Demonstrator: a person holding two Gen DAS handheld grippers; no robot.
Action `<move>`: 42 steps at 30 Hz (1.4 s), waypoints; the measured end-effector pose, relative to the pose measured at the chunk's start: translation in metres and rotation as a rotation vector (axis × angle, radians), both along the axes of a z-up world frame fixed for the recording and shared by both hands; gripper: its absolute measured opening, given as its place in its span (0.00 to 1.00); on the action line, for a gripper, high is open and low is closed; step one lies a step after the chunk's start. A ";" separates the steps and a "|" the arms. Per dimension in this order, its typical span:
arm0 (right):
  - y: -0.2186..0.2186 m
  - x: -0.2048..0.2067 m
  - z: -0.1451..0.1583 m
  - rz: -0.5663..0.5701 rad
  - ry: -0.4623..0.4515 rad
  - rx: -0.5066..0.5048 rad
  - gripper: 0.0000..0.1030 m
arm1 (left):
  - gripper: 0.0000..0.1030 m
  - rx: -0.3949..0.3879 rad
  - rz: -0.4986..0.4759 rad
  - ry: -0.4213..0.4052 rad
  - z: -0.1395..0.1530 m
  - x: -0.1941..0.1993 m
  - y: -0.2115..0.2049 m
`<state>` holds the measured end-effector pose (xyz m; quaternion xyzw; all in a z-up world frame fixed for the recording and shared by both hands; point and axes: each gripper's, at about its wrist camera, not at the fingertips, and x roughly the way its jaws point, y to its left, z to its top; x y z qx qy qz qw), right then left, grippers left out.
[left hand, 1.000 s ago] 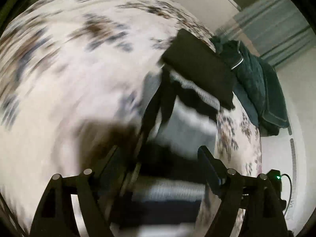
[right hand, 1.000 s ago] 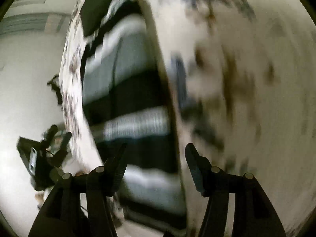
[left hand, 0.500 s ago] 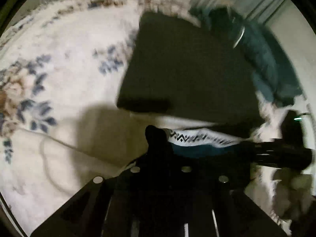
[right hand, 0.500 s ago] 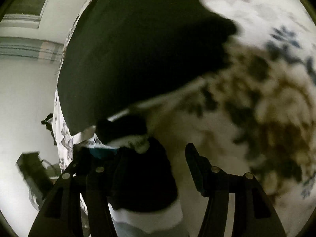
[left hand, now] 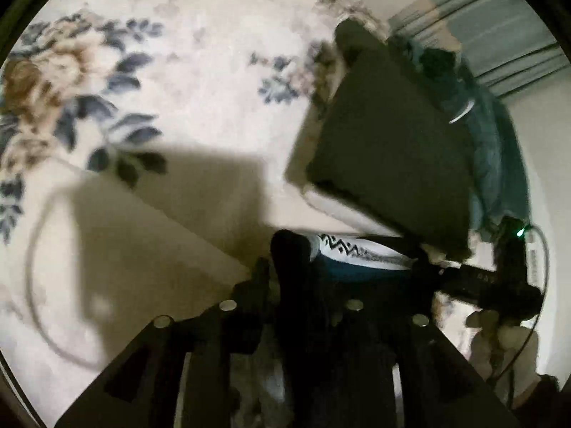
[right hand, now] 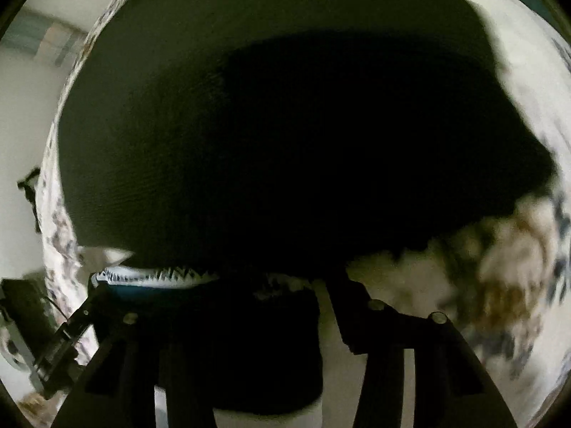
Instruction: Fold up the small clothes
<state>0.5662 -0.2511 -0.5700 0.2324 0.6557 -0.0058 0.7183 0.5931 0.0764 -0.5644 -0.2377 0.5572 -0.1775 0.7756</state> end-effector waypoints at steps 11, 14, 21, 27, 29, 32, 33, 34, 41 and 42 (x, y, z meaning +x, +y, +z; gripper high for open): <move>-0.004 -0.124 0.009 0.078 0.021 0.062 0.61 | 0.64 0.285 -0.061 0.006 -0.001 -0.102 -0.016; -0.001 -0.150 -0.005 0.048 0.064 0.090 0.63 | 0.63 0.240 -0.009 0.044 -0.004 -0.111 -0.001; -0.012 -0.222 0.033 0.053 0.035 0.182 0.64 | 0.62 0.080 0.039 -0.003 0.061 -0.192 0.029; -0.008 -0.336 0.041 0.083 0.150 0.247 0.64 | 0.62 0.141 0.018 0.117 0.059 -0.310 0.028; -0.010 -0.380 0.036 0.088 0.191 0.257 0.64 | 0.62 0.154 0.030 0.200 0.043 -0.351 0.027; -0.014 -0.445 0.017 0.049 0.258 0.290 0.64 | 0.62 0.179 0.035 0.270 0.020 -0.398 0.023; -0.007 -0.464 0.005 0.027 0.291 0.310 0.64 | 0.62 0.187 0.030 0.284 0.013 -0.406 0.022; 0.005 -0.480 -0.007 0.005 0.317 0.336 0.64 | 0.62 0.205 0.019 0.302 0.004 -0.418 0.018; 0.040 -0.561 -0.056 -0.052 0.378 0.459 0.25 | 0.11 0.211 0.020 0.267 -0.003 -0.448 0.007; 0.047 -0.566 -0.058 -0.039 0.380 0.428 0.08 | 0.10 0.208 0.022 0.255 0.001 -0.449 0.008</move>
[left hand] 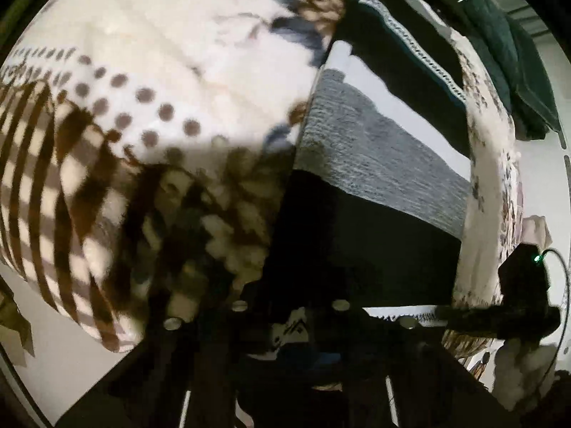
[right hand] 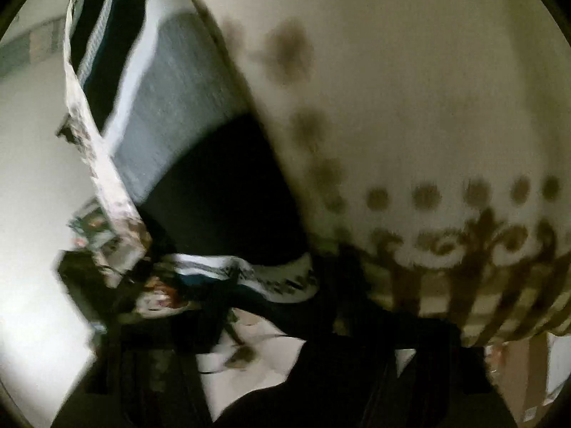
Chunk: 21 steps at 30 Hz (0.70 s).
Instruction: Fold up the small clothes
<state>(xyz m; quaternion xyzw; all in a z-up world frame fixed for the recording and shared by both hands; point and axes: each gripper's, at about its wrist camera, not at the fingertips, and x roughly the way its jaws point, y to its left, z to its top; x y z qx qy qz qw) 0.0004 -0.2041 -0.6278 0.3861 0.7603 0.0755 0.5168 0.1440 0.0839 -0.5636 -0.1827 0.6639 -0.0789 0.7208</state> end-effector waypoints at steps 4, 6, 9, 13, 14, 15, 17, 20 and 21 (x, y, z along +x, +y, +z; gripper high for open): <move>0.017 -0.022 0.010 0.022 -0.047 -0.058 0.07 | 0.06 -0.007 0.013 -0.045 0.012 -0.013 0.011; 0.025 -0.024 0.005 0.026 -0.040 -0.084 0.07 | 0.06 -0.012 0.011 -0.028 0.004 -0.018 0.016; 0.038 -0.013 0.004 0.051 -0.038 -0.080 0.17 | 0.12 -0.086 0.053 0.001 -0.003 -0.022 0.034; 0.035 -0.010 0.008 0.027 -0.039 -0.035 0.52 | 0.55 -0.194 0.102 0.026 -0.018 -0.028 0.054; 0.028 -0.014 0.006 0.023 -0.034 -0.018 0.52 | 0.56 -0.238 0.108 0.040 -0.027 -0.029 0.055; 0.029 -0.016 0.000 0.020 -0.023 0.008 0.53 | 0.56 -0.268 0.108 0.053 -0.032 -0.031 0.052; 0.032 -0.012 -0.015 0.003 0.000 0.074 0.53 | 0.56 -0.314 0.101 0.069 -0.041 -0.033 0.049; 0.042 -0.010 -0.035 -0.049 0.024 0.159 0.55 | 0.54 -0.303 0.078 0.058 -0.037 -0.034 0.042; 0.042 -0.010 -0.036 -0.066 0.025 0.168 0.55 | 0.54 -0.298 0.075 0.053 -0.033 -0.035 0.041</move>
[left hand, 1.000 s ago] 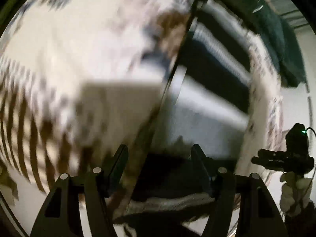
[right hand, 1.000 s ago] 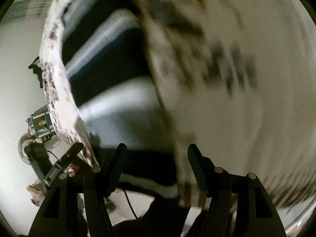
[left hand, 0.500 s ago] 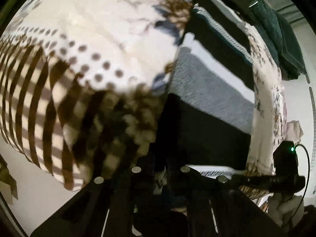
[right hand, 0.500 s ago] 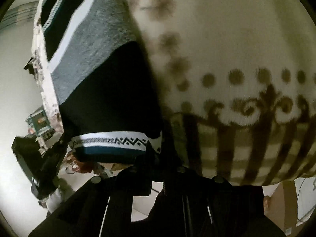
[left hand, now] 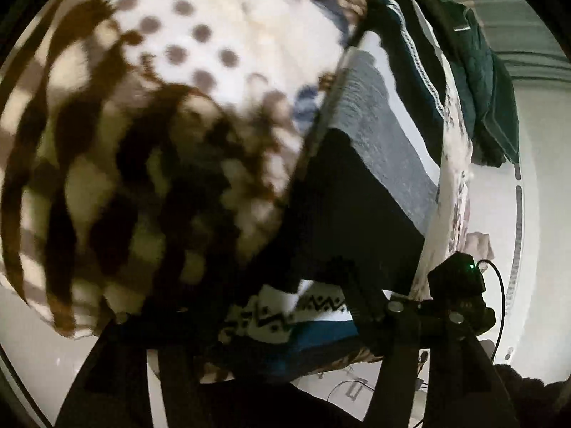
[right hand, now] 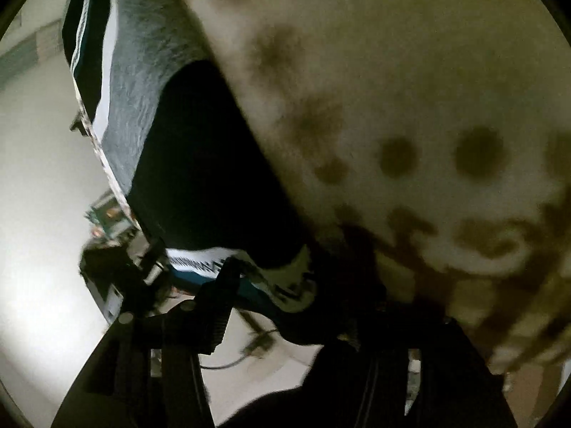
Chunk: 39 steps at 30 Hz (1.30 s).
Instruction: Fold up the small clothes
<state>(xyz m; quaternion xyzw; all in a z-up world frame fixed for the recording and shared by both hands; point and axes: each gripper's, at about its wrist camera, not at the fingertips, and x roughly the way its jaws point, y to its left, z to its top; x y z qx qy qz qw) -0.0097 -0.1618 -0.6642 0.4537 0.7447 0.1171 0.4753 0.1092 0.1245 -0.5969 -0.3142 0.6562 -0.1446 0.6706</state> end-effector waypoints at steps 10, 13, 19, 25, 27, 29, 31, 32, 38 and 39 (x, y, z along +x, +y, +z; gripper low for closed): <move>0.025 0.006 0.049 -0.027 -0.111 0.028 0.17 | 0.09 0.039 -0.004 -0.105 0.066 0.002 -0.022; 0.027 0.018 0.083 -0.056 -0.172 0.058 0.17 | 0.09 -0.004 0.035 -0.183 0.103 0.014 -0.022; 0.014 0.078 0.156 -0.151 -0.333 0.063 0.17 | 0.09 -0.068 0.077 -0.348 0.162 0.085 -0.040; -0.019 0.193 0.197 -0.228 -0.482 0.002 0.17 | 0.09 -0.097 0.076 -0.463 0.180 0.205 -0.049; -0.032 0.243 0.200 -0.244 -0.509 -0.022 0.17 | 0.09 -0.105 0.079 -0.482 0.178 0.244 -0.053; -0.038 0.299 0.197 -0.253 -0.530 -0.068 0.17 | 0.09 -0.101 0.087 -0.488 0.170 0.295 -0.059; -0.054 0.345 0.194 -0.257 -0.531 -0.105 0.17 | 0.10 -0.097 0.069 -0.480 0.158 0.336 -0.066; -0.057 0.376 0.188 -0.261 -0.533 -0.141 0.17 | 0.10 -0.083 0.067 -0.462 0.153 0.355 -0.067; -0.074 0.482 0.142 -0.292 -0.445 -0.155 0.24 | 0.51 -0.052 0.069 -0.345 0.095 0.452 -0.073; -0.074 0.491 0.138 -0.285 -0.440 -0.153 0.29 | 0.57 -0.054 0.079 -0.344 0.092 0.455 -0.071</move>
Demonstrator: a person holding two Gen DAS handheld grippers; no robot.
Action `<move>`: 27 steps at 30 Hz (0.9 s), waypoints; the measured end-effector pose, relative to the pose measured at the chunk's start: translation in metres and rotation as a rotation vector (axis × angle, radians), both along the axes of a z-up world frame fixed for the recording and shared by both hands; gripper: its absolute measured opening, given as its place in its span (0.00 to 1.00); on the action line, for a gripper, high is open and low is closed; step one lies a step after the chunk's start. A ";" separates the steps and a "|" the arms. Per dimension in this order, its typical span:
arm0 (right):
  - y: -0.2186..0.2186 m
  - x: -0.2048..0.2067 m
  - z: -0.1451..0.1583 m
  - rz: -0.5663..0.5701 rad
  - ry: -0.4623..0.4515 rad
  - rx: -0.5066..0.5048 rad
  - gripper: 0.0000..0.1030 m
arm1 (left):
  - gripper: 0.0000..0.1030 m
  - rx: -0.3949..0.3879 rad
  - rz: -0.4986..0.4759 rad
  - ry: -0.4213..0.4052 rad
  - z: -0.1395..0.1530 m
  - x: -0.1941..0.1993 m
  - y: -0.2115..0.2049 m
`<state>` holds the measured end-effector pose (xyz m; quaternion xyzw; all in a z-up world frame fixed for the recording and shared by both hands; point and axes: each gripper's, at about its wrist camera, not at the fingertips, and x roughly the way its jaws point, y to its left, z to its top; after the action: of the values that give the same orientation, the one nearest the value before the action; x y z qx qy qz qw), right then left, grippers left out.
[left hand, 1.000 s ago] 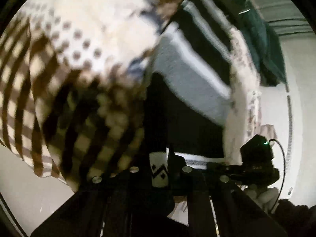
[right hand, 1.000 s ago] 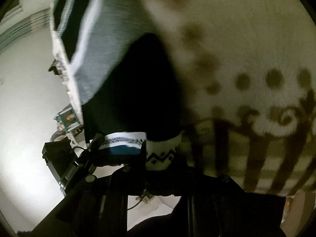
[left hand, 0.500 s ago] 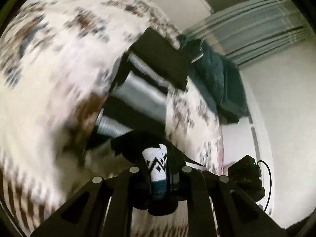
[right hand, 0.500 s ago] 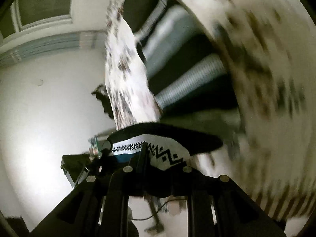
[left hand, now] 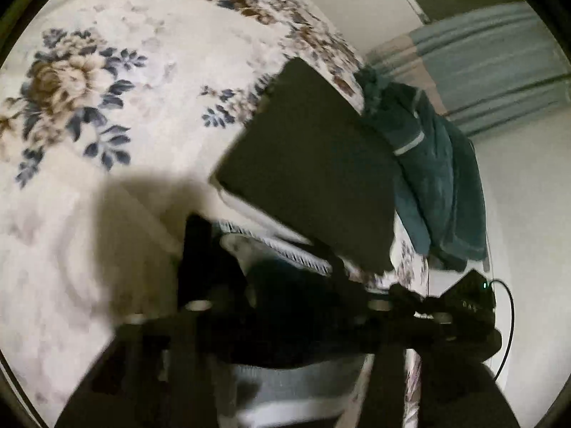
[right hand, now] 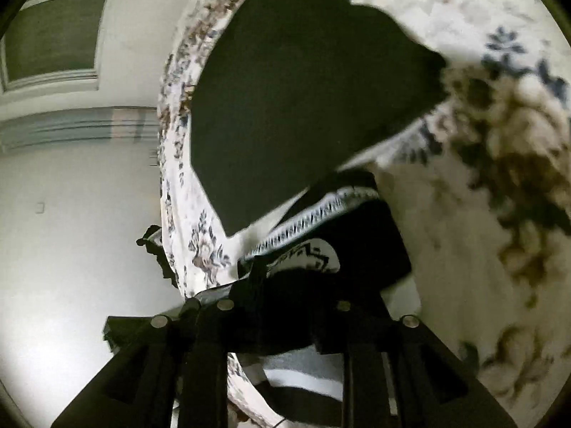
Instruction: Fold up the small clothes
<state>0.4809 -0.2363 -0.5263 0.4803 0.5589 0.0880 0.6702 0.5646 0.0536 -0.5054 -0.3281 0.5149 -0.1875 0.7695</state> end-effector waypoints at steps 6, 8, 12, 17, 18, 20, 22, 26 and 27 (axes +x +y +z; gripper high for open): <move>0.003 0.002 -0.004 0.079 -0.021 -0.136 0.65 | 0.64 -0.052 0.056 0.026 -0.013 0.003 0.032; -0.005 -0.010 -0.005 0.078 -0.021 -0.138 0.68 | 0.64 -0.040 0.058 0.010 -0.006 -0.018 0.040; -0.020 -0.031 -0.015 0.121 0.004 -0.142 0.73 | 0.64 0.012 0.044 0.004 0.002 -0.086 0.051; -0.031 -0.041 -0.043 0.207 0.065 -0.142 0.77 | 0.64 -0.004 0.081 0.088 -0.014 -0.196 0.052; -0.032 -0.039 -0.051 0.227 0.069 -0.125 0.81 | 0.64 -0.023 0.094 0.108 -0.020 -0.211 0.050; -0.031 -0.032 -0.064 0.260 0.068 -0.088 0.82 | 0.64 -0.135 0.123 0.150 -0.040 -0.240 0.038; -0.025 -0.014 -0.079 0.308 0.050 -0.036 0.82 | 0.64 -0.222 0.161 0.161 -0.057 -0.251 0.021; -0.005 0.023 -0.110 0.418 0.044 0.057 0.83 | 0.65 -0.293 0.243 0.115 -0.084 -0.242 -0.019; 0.000 0.029 -0.114 0.441 0.046 0.076 0.86 | 0.65 -0.292 0.257 0.108 -0.090 -0.236 -0.028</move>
<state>0.5095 -0.2363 -0.6404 0.3733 0.6618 0.2422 0.6033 0.3286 0.0255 -0.5949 -0.5085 0.4768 -0.1426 0.7027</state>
